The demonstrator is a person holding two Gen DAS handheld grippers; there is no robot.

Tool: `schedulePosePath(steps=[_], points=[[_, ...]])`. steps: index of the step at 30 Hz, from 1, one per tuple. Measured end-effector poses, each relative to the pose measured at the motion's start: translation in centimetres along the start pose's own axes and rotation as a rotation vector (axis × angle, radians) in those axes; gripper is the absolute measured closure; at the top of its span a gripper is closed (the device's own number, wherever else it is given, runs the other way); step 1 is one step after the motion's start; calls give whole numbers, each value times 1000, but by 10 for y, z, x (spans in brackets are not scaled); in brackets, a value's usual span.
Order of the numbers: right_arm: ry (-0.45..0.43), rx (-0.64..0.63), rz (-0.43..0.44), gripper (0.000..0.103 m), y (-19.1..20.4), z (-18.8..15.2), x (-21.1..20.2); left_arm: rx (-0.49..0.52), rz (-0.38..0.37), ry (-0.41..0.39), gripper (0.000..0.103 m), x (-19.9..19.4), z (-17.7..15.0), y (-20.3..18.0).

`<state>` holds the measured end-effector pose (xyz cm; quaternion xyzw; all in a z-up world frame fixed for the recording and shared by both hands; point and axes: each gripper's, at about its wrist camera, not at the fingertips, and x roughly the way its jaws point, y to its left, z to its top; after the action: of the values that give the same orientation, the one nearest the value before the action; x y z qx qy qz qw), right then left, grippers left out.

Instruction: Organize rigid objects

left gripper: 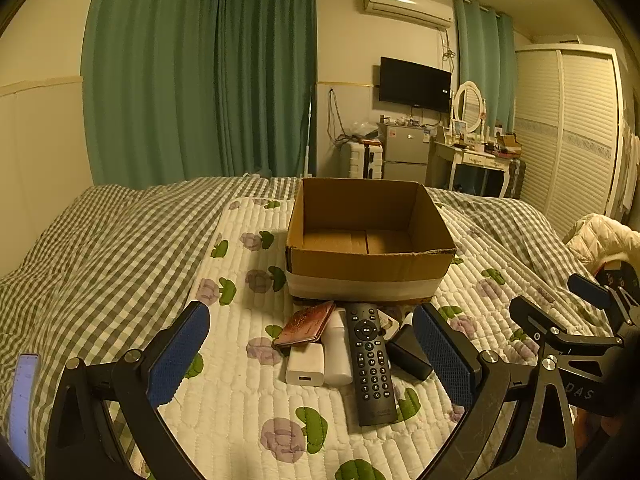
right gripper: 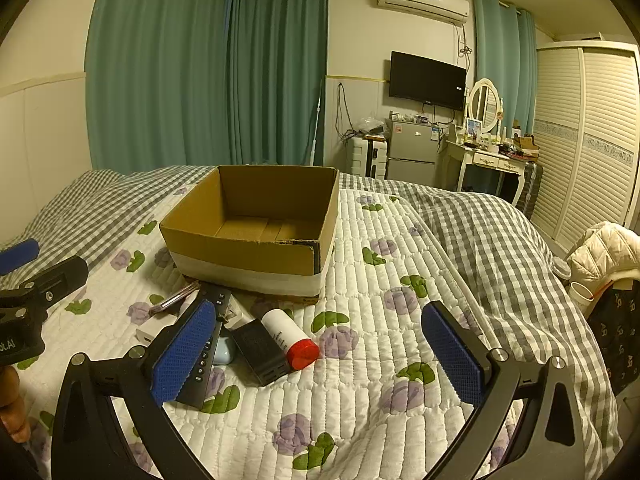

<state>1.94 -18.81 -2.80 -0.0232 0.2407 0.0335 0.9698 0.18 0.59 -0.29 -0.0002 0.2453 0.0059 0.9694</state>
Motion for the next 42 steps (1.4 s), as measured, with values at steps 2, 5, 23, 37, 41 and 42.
schedulePosePath(steps=[2,5,23,37,41,42], points=[[1,1,0,0,0,-2,1,6,0,-1,0,0,-1,-2],[1,1,0,0,0,-2,1,11,-1,-2,0,-1,-1,-4],[4,2,3,0,1,-3,3,18,3,-5,0,-1,0,-6],[6,1,2,0,2,-4,3,14,0,-2,0,-1,0,-5],[7,0,2,0,2,-3,3,13,1,-2,0,-1,0,-6],[6,0,2,0,2,-3,3,13,0,-1,0,-1,0,-6]])
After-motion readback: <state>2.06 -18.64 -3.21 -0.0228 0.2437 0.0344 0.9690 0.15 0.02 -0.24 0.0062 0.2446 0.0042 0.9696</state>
